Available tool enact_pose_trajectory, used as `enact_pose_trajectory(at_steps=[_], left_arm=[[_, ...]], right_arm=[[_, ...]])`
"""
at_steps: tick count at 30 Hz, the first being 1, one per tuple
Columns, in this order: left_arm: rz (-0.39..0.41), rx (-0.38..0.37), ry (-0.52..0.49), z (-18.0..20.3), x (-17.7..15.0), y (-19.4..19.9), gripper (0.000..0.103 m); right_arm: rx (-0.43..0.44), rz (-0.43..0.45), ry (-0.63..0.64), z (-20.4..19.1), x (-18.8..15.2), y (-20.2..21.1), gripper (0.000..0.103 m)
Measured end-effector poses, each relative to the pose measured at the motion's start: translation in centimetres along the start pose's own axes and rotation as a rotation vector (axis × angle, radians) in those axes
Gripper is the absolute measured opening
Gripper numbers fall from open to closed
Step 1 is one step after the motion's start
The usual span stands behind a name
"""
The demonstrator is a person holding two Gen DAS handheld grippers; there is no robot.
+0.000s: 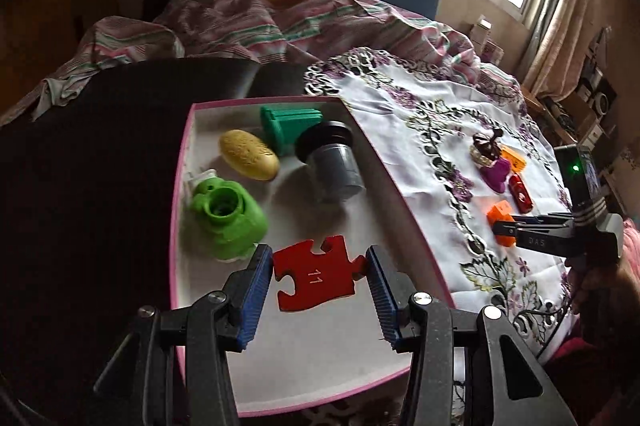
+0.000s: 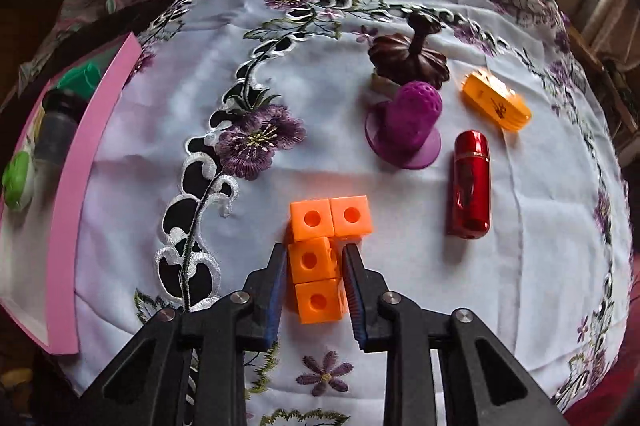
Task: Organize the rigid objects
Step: 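Carry the red puzzle piece to the tray while the right tool grasps the orange cube stack, then lower the red puzzle piece into the tray and open the left tool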
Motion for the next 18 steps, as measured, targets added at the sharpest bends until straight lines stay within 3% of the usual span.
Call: enact_pose_trajectory(at_steps=[7, 18], left_arm=[[-0.005, 0.065, 0.008, -1.35, -0.53, 0.21, 0.048], [-0.018, 0.077, -0.009, -1.11, -0.88, 0.18, 0.049]], right_arm=[[0.007, 0.005, -0.006, -0.01, -0.17, -0.04, 0.027], [0.012, -0.009, -0.024, 0.32, -0.02, -0.32, 0.027]])
Point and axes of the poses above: each gripper's, at about its wrist camera, not at the fingertips, and y roughly against the way its jaws point, z to its right, x to its top, the point moved 7 cm from there along -y, roughly the way its jaws point, and after that the axes turned 3 degrees about z, right-handed, at the moved point
